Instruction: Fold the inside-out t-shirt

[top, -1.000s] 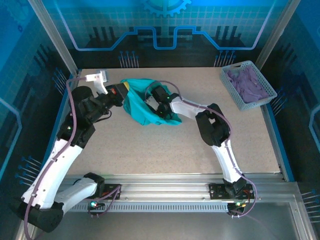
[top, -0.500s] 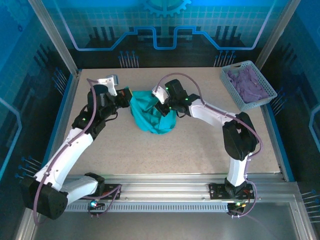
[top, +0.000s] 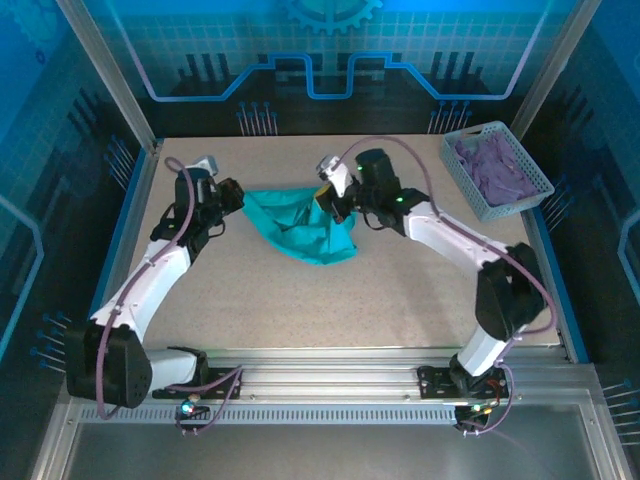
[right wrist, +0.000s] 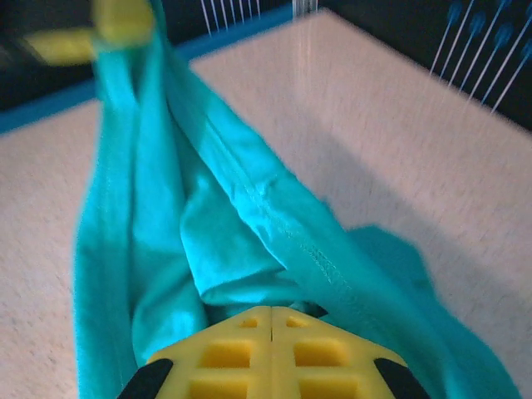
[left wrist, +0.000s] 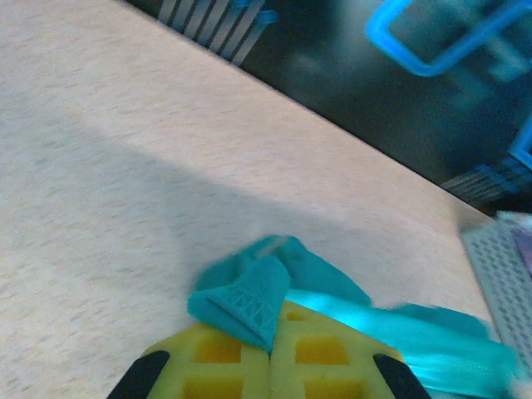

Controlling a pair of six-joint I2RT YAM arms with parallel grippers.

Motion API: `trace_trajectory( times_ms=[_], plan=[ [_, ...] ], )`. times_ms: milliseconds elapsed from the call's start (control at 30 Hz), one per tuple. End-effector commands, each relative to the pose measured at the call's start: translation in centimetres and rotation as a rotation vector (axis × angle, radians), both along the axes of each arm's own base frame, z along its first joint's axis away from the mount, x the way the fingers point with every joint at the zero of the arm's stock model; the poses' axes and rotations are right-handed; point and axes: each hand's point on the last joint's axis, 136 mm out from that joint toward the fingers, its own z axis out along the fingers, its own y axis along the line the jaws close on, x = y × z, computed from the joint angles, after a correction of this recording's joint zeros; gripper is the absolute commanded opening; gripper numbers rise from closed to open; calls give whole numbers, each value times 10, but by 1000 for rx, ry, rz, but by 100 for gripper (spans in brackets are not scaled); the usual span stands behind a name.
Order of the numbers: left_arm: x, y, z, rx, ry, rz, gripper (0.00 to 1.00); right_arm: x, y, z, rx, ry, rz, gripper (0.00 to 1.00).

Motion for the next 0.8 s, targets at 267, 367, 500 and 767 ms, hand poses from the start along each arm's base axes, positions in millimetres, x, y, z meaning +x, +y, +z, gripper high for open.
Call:
trace_trajectory(
  times_ms=[267,367,500,767],
  plan=[
    [-20,-18,-100,-81,204,-66,31,-11,-27,16,63,-37,7,0],
    [-29,-48,-86,-10,153,-179,53,-12,-25,7,31,-27,34,0],
    [-40,-102,-62,10,31,-397,70,-13,-27,-3,-6,-22,48,0],
    [-42,-183,-64,19,5,-720,76,-12,-29,-5,-17,-17,39,0]
  ],
)
